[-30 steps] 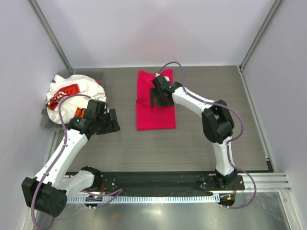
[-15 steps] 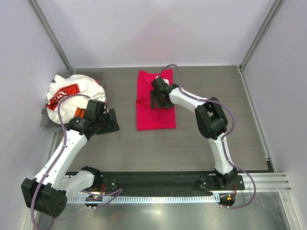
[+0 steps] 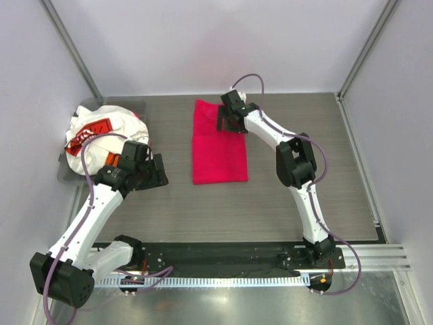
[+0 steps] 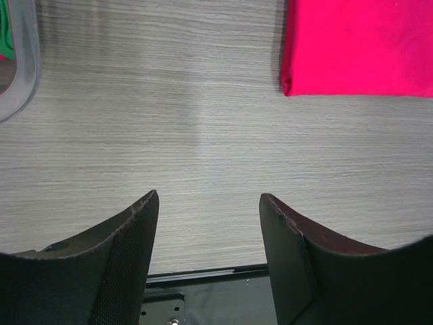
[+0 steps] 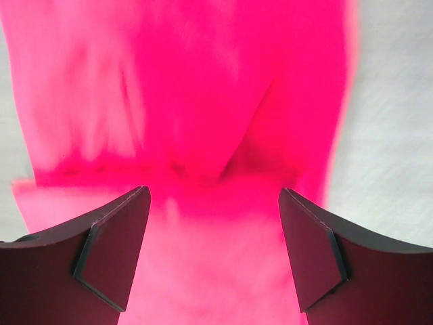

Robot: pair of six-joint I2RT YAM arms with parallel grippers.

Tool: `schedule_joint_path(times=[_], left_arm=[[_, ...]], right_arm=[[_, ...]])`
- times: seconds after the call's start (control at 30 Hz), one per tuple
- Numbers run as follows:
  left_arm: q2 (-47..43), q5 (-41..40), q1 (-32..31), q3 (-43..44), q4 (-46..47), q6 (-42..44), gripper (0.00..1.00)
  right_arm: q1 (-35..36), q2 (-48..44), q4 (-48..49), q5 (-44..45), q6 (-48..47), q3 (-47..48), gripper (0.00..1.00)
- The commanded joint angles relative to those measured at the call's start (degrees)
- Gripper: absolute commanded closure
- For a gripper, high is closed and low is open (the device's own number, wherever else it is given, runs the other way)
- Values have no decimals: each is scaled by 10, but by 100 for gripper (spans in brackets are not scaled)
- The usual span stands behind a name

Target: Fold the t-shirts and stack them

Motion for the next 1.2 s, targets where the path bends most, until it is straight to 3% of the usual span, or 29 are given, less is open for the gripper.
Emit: schedule_joint_path(times=[0.0,0.13,0.33,0.47,0.67,0.77,0.93,1.17], left_arm=[[-7,-4,1,-2,13,-3,38],[-3,-3,0,-2,13,-3,37],[28,27,0,-1,25,-12,36],[48,101,1,-22,77,-53,36],[66,122,0,-49,141,-98,37],[80,135,0,-65,174,-116,39],[109,196,-4,-121,307,-152,36],[203,186,-13,-150,421,-183,34]], right_arm=[[-42,32,-8,21,12,91,17],[-68,2,-30,4,18,95,17],[-68,-189,43,-6,15,-178,16],[-68,-294,119,-106,47,-387,19],[-67,-395,223,-195,120,-589,25],[-60,-410,253,-212,144,-643,28],[-51,-406,288,-214,158,-681,35],[-51,-394,308,-215,163,-703,54]])
